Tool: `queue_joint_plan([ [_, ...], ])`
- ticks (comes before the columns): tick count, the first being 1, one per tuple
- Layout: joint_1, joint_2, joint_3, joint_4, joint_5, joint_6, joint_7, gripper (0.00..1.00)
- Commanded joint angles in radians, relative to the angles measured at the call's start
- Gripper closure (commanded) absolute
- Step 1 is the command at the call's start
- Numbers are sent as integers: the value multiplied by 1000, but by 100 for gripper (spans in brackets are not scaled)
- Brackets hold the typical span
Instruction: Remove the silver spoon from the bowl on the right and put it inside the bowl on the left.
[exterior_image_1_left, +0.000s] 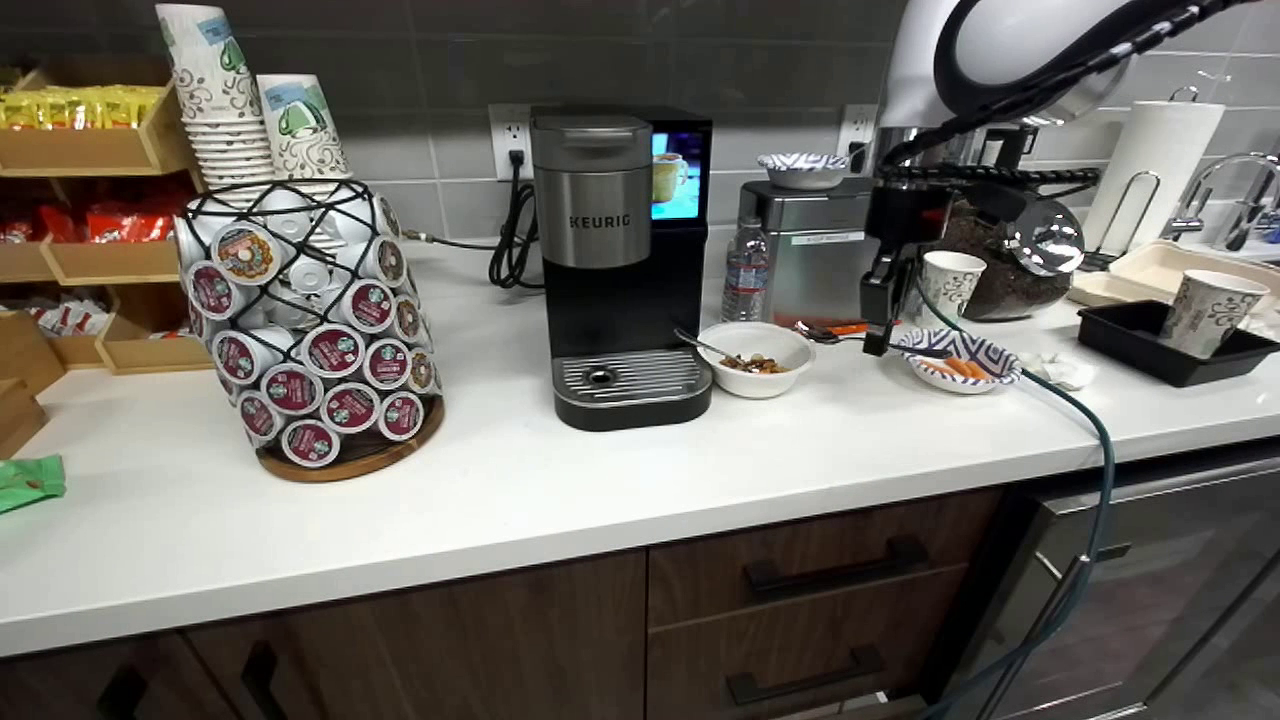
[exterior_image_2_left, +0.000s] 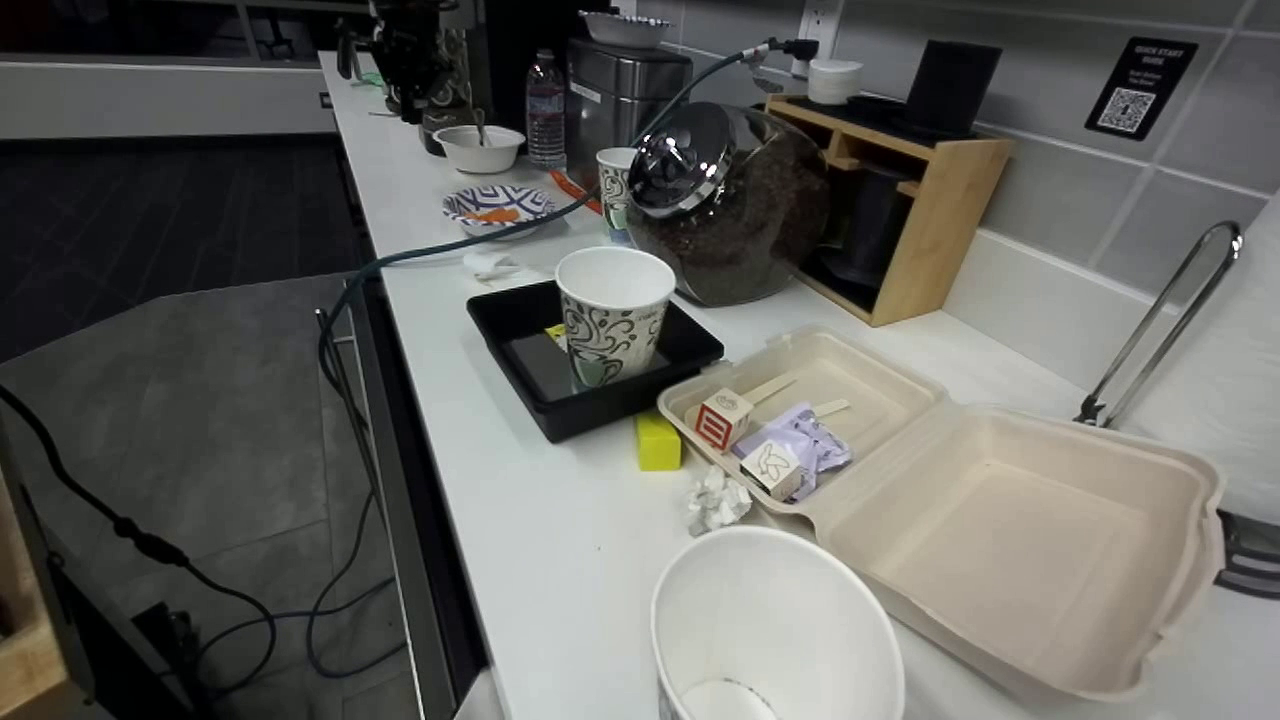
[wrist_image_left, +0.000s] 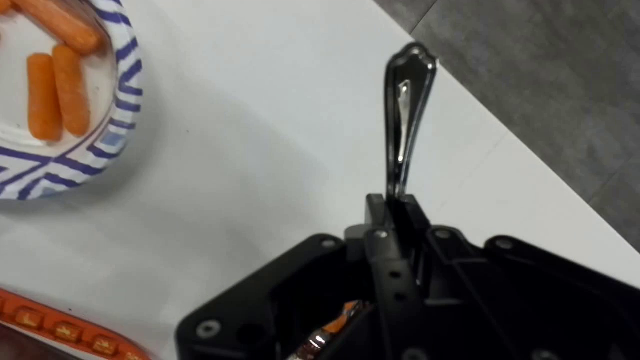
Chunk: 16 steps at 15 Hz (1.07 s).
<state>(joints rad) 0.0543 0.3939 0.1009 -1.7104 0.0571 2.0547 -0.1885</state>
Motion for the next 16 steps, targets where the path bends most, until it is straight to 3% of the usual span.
queue_joint_plan([
  [1,22,115,-3,166,-24,-62,25,98],
  [9,23,340,-18,528,-25,-307,45,98],
  [16,45,485,-21,741,-29,-372,84,98],
])
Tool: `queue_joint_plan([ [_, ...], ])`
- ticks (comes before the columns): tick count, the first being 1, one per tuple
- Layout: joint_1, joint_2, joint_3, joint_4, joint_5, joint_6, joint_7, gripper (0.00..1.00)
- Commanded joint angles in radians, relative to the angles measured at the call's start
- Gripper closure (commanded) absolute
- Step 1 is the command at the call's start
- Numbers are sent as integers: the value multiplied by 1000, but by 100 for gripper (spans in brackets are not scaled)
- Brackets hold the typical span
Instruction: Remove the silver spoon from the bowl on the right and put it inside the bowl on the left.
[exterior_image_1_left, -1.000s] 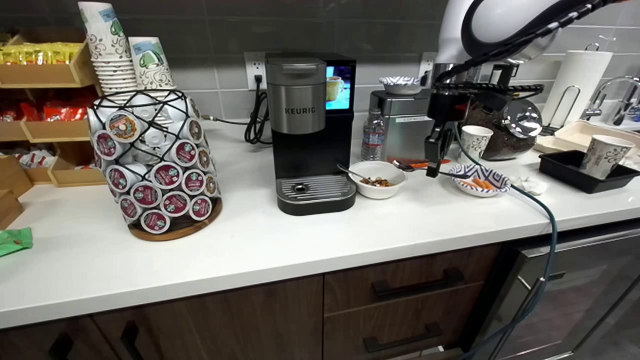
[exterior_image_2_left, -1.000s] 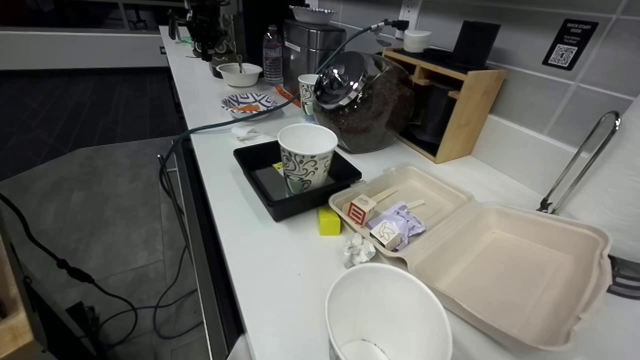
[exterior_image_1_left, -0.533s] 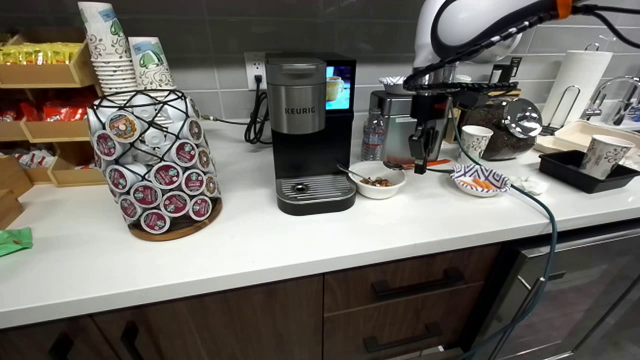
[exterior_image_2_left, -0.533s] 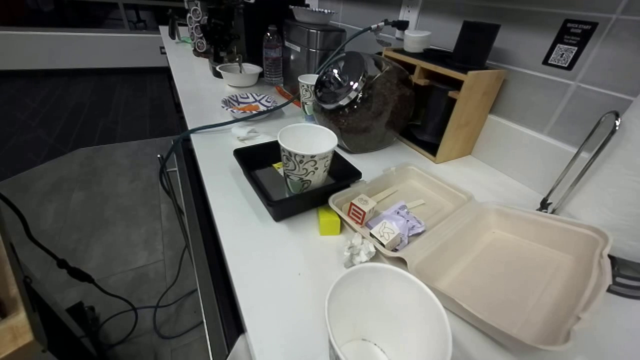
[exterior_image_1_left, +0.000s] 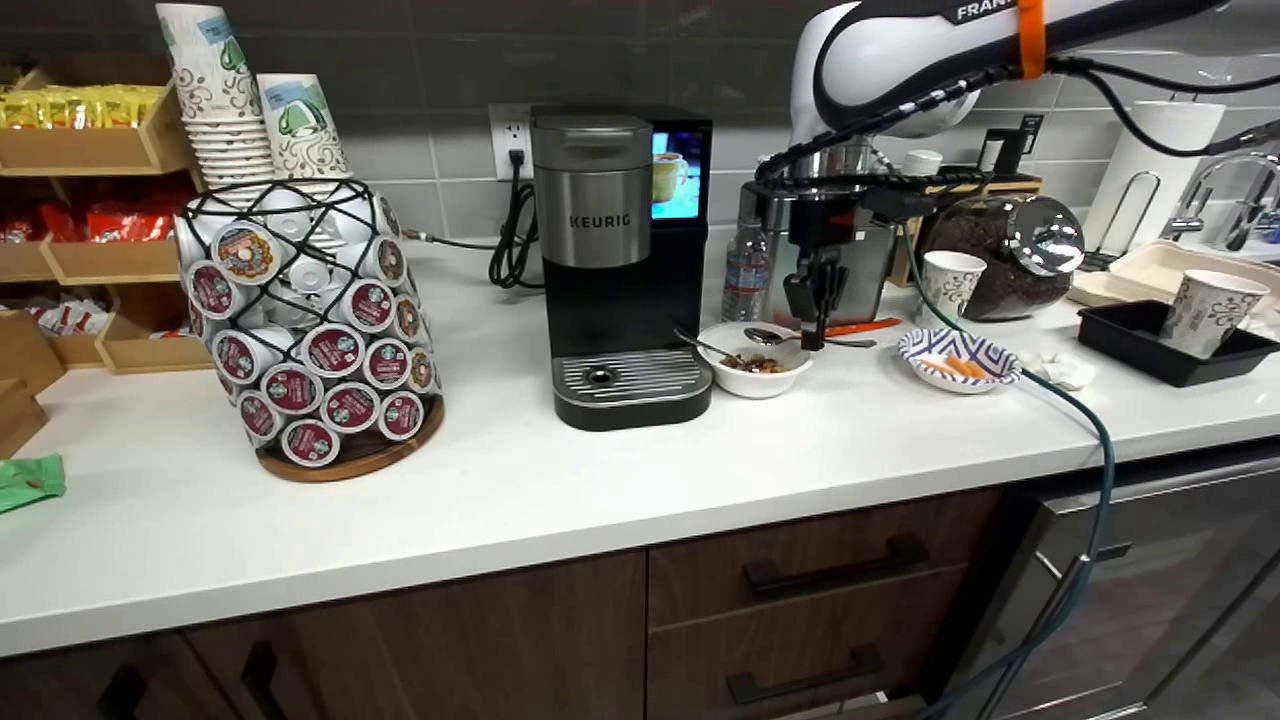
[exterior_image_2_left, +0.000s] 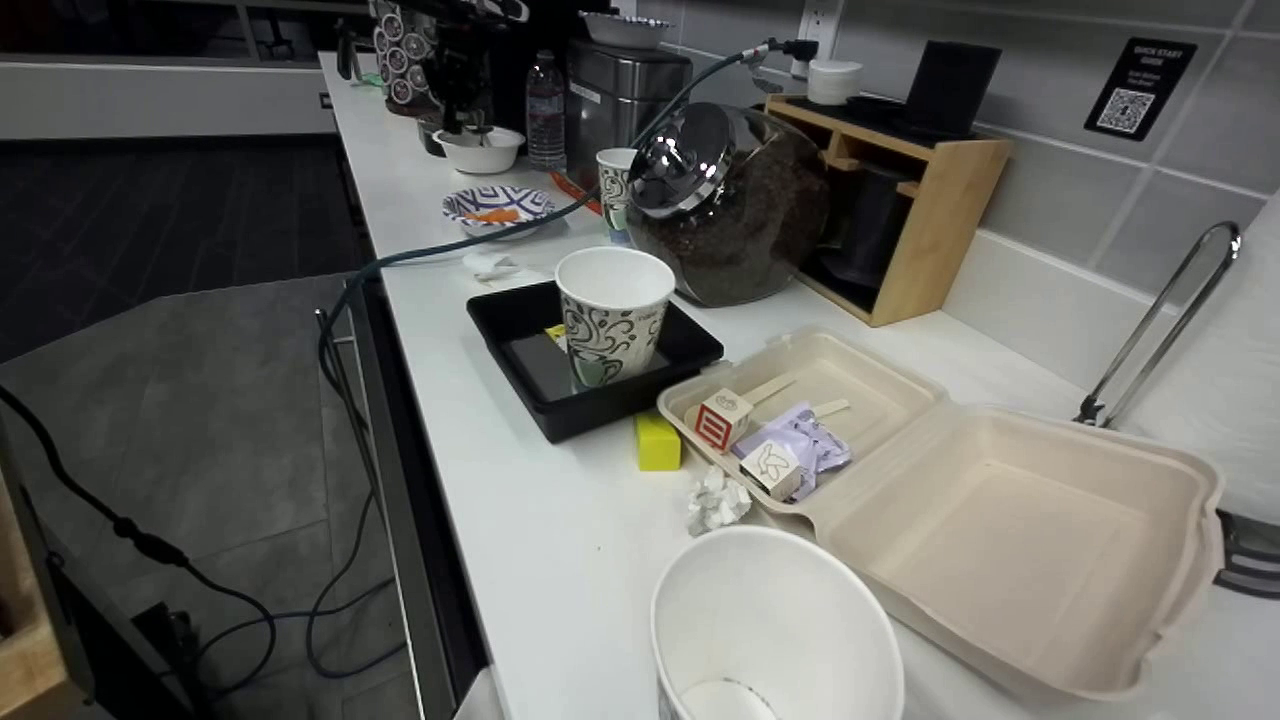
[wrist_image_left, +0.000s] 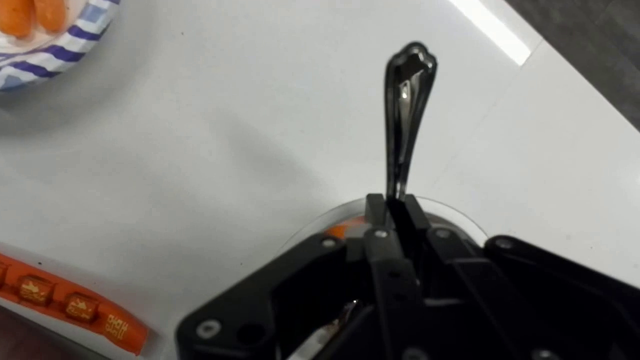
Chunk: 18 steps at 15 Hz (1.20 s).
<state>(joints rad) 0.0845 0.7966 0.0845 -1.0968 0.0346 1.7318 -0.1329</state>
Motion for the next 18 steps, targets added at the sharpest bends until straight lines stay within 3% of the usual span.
queue_joint_plan([
  [1,17,93,-4,146,-5,-51,33,98],
  [10,30,188,-20,288,-19,-111,65,98],
  [11,30,194,-19,300,-18,-121,68,65],
  [13,30,199,-19,310,-15,-127,72,58],
  [18,38,148,-12,265,-15,-98,59,19],
])
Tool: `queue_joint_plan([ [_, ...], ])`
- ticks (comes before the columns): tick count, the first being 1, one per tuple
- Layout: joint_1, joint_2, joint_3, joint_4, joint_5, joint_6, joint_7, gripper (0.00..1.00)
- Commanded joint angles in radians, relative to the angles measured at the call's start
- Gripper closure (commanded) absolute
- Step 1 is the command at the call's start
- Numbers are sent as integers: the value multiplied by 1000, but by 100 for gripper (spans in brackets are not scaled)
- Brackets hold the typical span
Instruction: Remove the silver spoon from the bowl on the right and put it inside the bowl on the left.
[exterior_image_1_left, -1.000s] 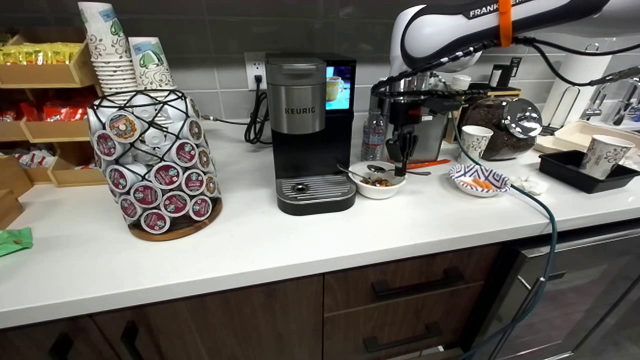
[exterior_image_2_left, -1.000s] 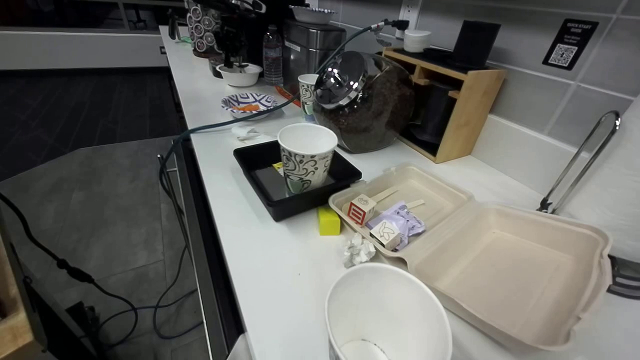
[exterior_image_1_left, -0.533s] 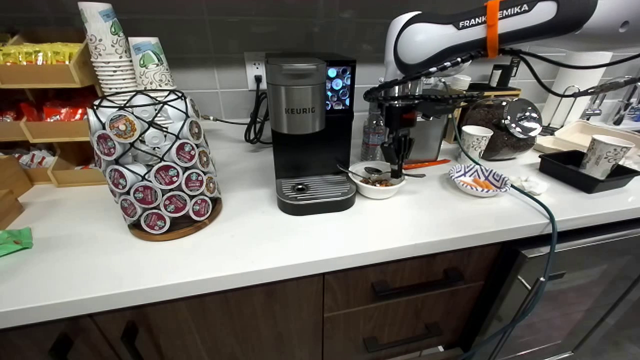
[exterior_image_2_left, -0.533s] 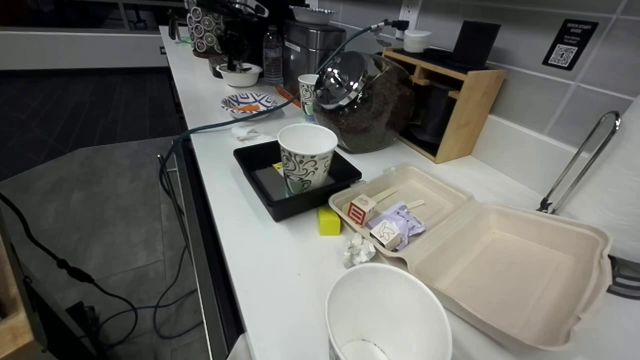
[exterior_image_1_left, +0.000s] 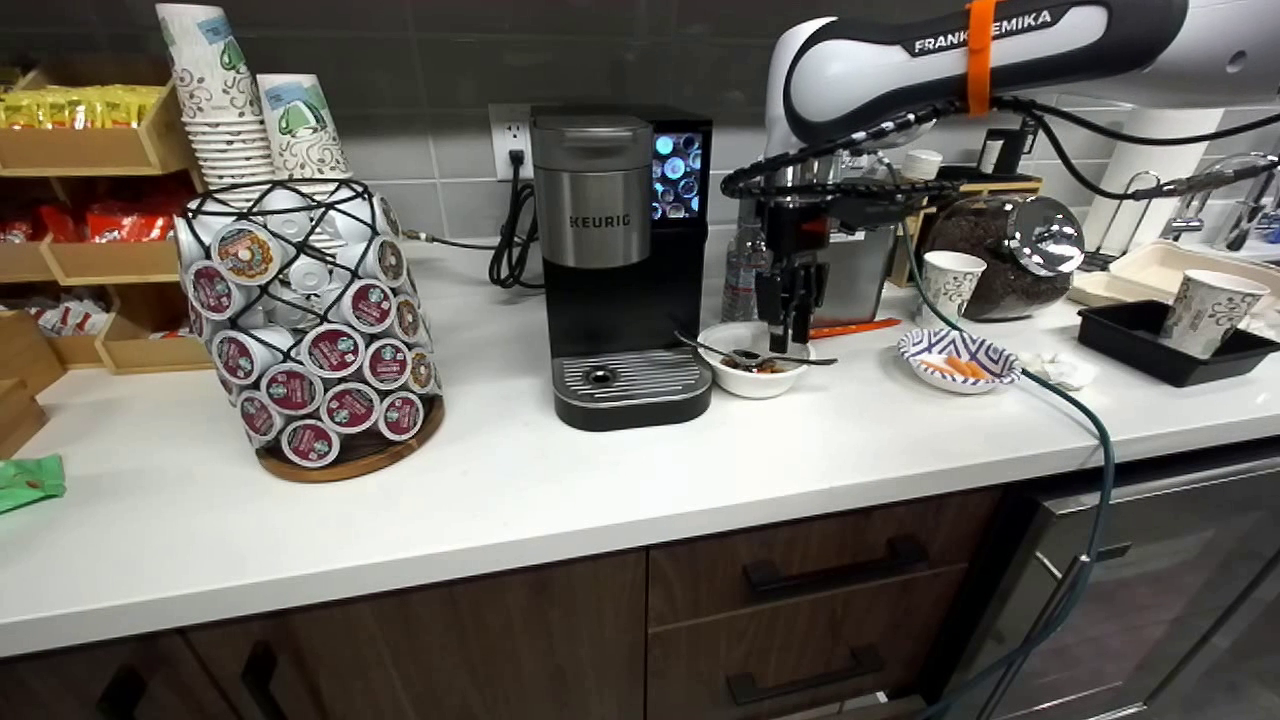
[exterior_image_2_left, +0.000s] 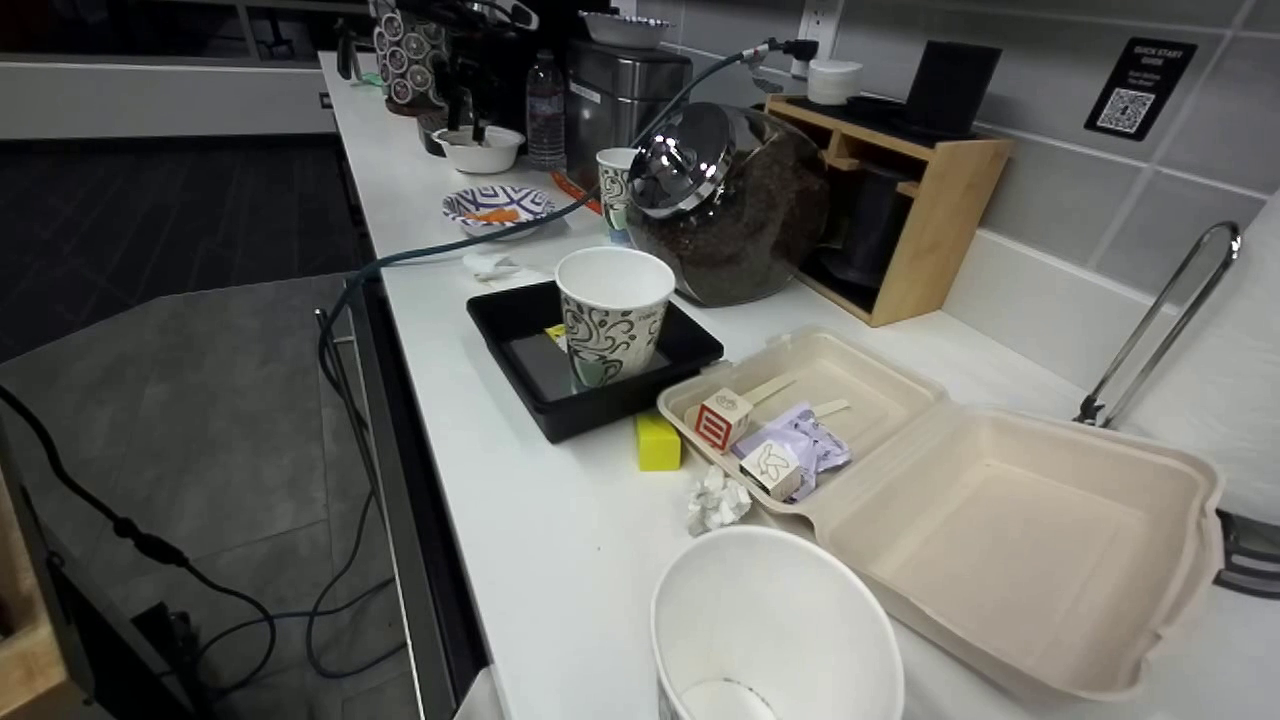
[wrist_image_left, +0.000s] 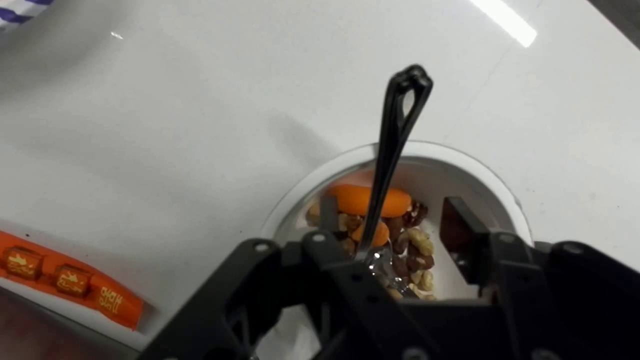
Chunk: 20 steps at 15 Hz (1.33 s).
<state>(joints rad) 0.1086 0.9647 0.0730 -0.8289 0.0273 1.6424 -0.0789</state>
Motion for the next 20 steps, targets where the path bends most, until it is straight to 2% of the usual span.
queue_joint_plan([
  [1,16,-43,2,-30,-8,3,-2,12],
  [3,9,-84,14,-83,10,45,-16,0],
  [7,-24,-200,21,-270,70,242,53,0],
  [9,-41,-260,8,-351,76,288,76,0],
  [13,-89,-391,28,-510,88,331,-28,0],
  [20,-135,-651,64,-797,131,382,-299,0],
])
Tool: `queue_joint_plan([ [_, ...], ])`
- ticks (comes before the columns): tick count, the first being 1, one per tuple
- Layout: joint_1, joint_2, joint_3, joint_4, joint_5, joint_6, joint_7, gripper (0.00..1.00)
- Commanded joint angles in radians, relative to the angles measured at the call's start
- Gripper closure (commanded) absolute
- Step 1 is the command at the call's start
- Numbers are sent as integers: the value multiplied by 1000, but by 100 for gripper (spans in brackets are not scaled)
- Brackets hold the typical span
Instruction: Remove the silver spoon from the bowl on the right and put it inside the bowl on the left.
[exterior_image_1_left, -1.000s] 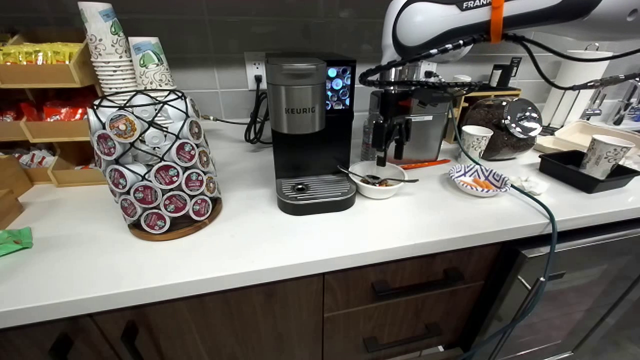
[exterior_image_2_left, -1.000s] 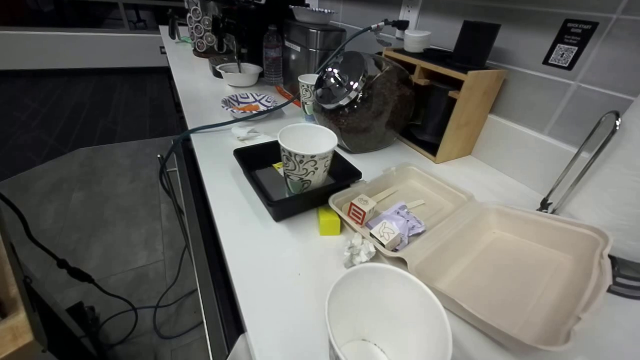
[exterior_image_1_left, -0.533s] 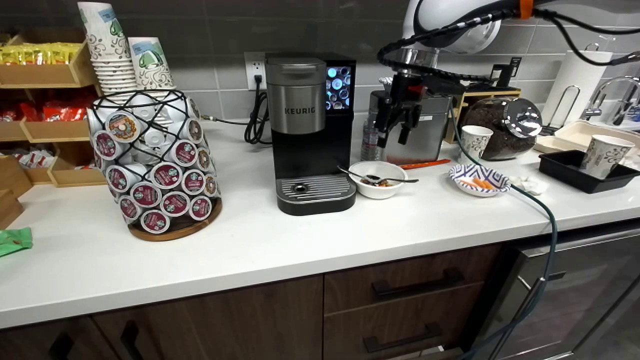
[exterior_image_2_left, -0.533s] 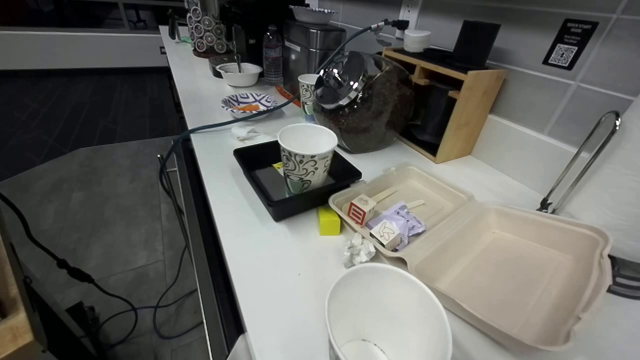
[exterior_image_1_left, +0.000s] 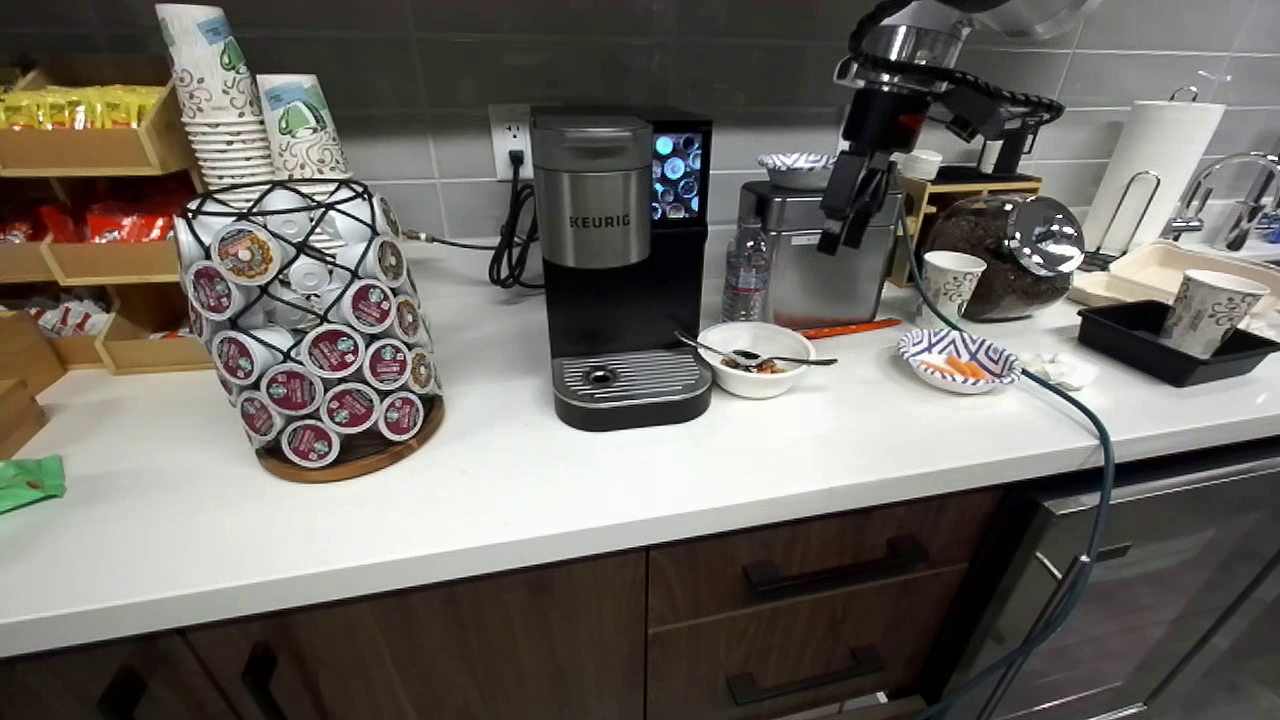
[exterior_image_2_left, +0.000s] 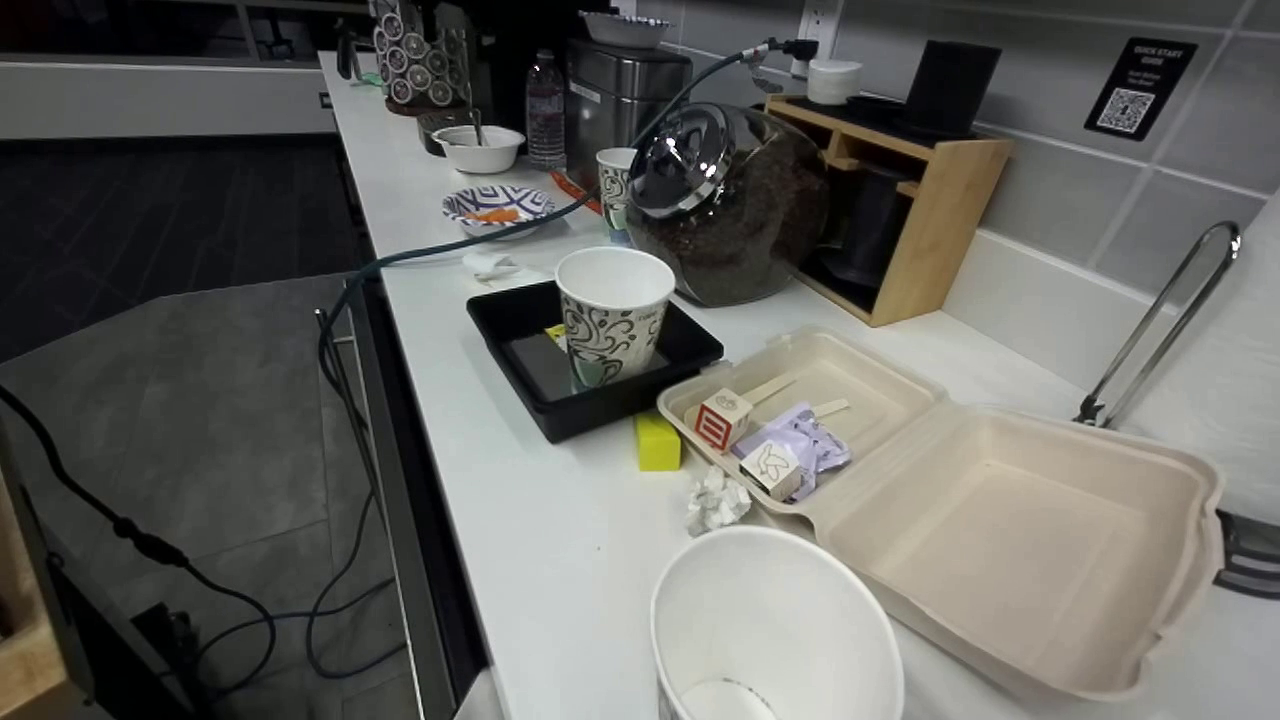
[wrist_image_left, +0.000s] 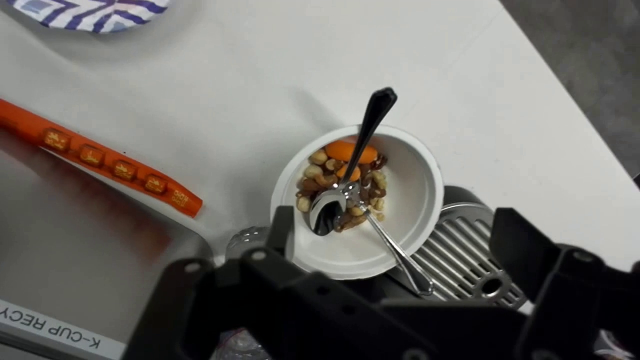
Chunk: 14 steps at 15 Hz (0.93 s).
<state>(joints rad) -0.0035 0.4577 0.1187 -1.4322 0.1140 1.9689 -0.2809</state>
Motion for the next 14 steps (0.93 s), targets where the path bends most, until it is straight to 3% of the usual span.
queue_joint_plan([
  [1,-25,-182,18,-238,54,65,-118,0],
  [7,-8,-413,-1,-525,136,173,-136,0],
  [14,23,-687,-29,-895,86,363,237,0],
])
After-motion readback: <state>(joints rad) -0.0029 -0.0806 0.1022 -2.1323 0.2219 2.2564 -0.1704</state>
